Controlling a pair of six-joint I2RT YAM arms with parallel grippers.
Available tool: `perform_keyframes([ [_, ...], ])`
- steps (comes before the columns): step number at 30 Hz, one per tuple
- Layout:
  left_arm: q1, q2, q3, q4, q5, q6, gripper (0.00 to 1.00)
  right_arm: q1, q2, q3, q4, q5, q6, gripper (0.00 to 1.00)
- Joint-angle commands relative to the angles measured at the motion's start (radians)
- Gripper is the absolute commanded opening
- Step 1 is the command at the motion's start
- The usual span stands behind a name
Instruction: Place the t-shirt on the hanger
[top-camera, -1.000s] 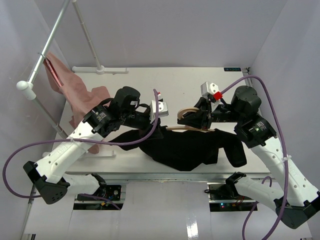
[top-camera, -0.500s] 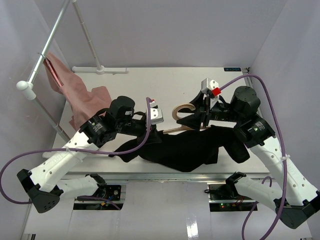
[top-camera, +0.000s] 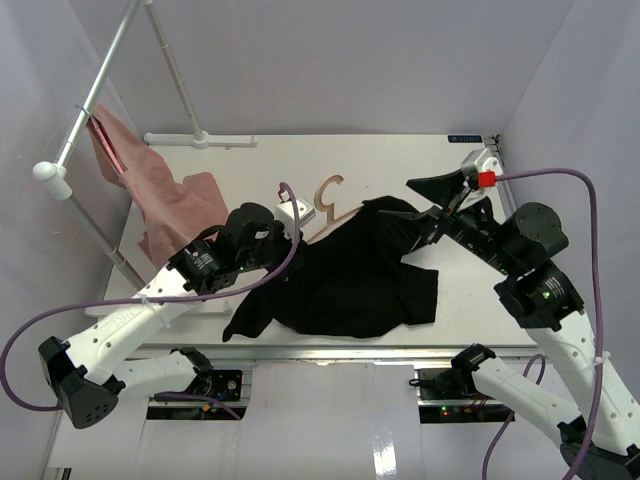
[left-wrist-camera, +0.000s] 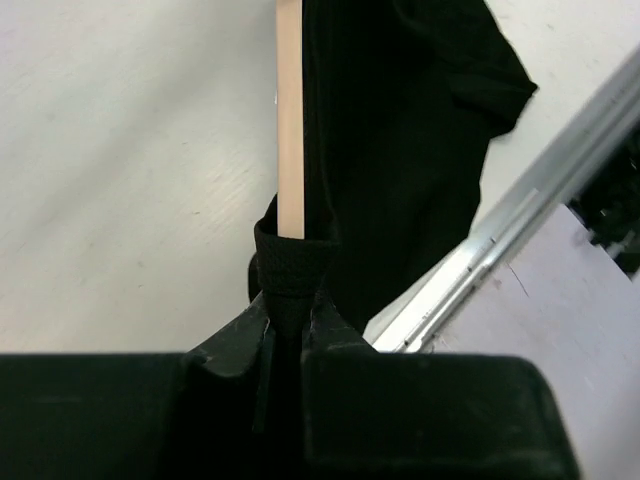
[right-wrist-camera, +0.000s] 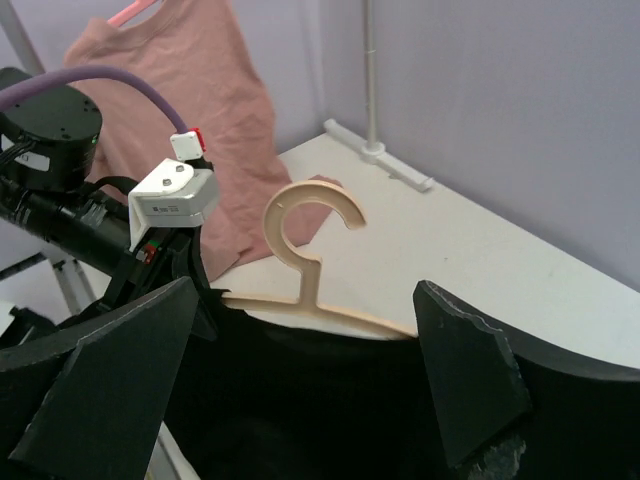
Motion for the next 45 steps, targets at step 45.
perform_keyframes([
  [45,0.257,0.190,0.374,0.012,-1.170,-0.819,0.00,-0.001,-0.155,-0.080,0.048,0.167,-0.042,0.95],
])
